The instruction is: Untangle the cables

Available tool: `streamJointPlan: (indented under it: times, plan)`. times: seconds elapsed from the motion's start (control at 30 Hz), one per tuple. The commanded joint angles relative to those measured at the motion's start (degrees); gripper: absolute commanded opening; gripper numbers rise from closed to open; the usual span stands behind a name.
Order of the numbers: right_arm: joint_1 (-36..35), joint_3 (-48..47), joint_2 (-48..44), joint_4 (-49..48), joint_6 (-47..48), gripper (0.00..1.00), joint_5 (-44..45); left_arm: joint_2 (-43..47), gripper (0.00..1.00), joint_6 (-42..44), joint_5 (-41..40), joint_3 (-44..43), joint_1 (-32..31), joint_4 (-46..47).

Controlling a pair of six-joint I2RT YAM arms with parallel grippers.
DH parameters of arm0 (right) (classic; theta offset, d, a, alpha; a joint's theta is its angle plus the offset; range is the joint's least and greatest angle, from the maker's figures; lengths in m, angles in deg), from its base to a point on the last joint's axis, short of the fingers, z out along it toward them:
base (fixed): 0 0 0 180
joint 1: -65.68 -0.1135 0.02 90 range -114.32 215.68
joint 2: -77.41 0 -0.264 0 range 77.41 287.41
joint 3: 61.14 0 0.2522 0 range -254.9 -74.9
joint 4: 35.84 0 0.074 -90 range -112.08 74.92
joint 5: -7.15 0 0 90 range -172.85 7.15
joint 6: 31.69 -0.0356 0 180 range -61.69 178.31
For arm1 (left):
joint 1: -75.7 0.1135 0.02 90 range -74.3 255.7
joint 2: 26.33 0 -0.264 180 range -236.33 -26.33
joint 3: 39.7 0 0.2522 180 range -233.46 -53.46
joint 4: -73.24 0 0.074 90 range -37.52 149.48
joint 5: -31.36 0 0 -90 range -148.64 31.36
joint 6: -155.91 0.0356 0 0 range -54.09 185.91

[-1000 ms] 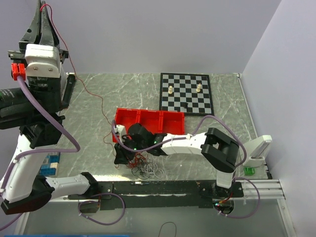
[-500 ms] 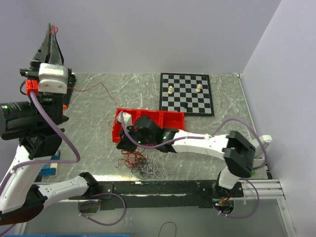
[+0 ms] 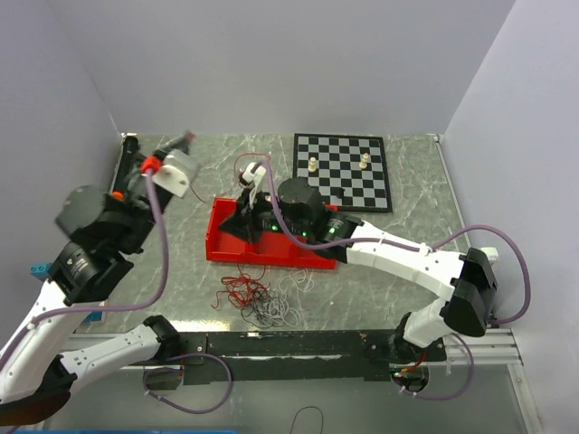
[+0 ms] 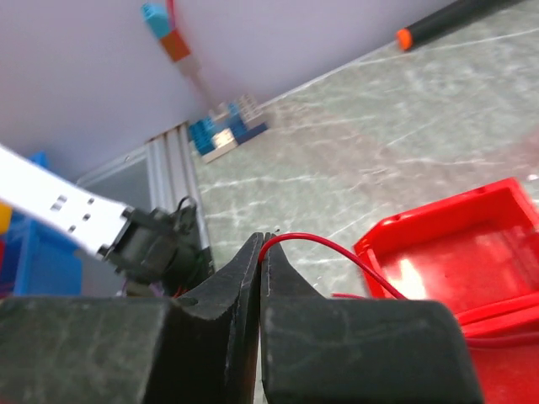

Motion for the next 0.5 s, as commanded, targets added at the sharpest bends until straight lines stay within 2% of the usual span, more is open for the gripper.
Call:
streamJointPlan:
  times: [0.0, 0.13, 0.27, 0.37, 0.47]
  plan:
    - [2.7, -5.3, 2.4, 0.5, 0.1, 0.03, -0.5, 0.3, 0.03, -11.2, 2.4, 3.5, 0.1, -11.4]
    - [5.9, -8.8, 9.3, 1.7, -4.2, 0.04, -3.7, -1.2, 0.01, -13.1, -6.4, 9.3, 0.1, -9.4]
    - [6.6, -12.8, 16.8, 2.8, -5.0, 0.13, -5.9, -5.4, 0.01, -14.1, -18.0, 11.0, 2.0, -8.1]
    - [6.7, -15.3, 21.1, 3.9, -4.7, 0.27, -5.6, -6.9, 0.01, -17.1, -16.6, 10.4, 6.4, -8.3]
    - [7.9, -16.2, 24.2, 3.9, -5.7, 0.49, -6.3, -7.3, 0.01, -18.4, -15.7, 11.6, 10.9, -5.8]
